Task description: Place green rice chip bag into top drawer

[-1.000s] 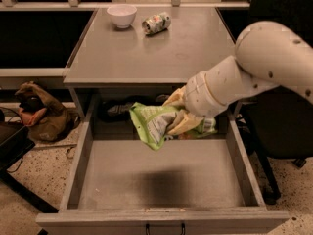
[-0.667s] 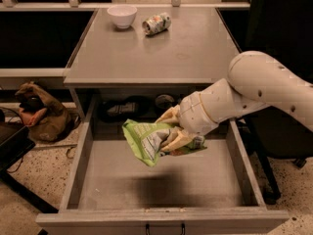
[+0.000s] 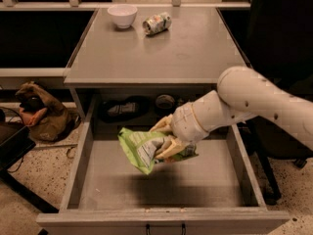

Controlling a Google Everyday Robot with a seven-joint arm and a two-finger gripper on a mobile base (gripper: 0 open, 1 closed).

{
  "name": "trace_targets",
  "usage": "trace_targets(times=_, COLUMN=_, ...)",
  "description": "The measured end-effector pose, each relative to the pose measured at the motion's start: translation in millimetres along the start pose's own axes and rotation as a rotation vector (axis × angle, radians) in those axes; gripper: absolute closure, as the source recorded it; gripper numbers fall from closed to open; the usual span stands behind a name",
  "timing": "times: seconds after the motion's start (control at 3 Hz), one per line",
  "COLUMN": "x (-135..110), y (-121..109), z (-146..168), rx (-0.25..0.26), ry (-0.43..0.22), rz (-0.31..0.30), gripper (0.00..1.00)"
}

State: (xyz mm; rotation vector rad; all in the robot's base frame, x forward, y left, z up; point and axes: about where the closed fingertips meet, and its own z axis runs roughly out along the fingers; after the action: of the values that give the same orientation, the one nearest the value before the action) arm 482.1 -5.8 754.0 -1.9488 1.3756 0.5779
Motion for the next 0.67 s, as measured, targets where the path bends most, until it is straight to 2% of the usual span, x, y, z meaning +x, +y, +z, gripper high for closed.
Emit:
trace_targets(times=0.33, x=23.6, y=11.7, z=39.0, rx=-0.027, ry=0.023, rz=0.008, gripper=1.00)
trace_targets(times=0.67, x=40.4, y=22.4, z=62.0, rx=-0.026, ry=0.067, rz=0.026, gripper=1.00)
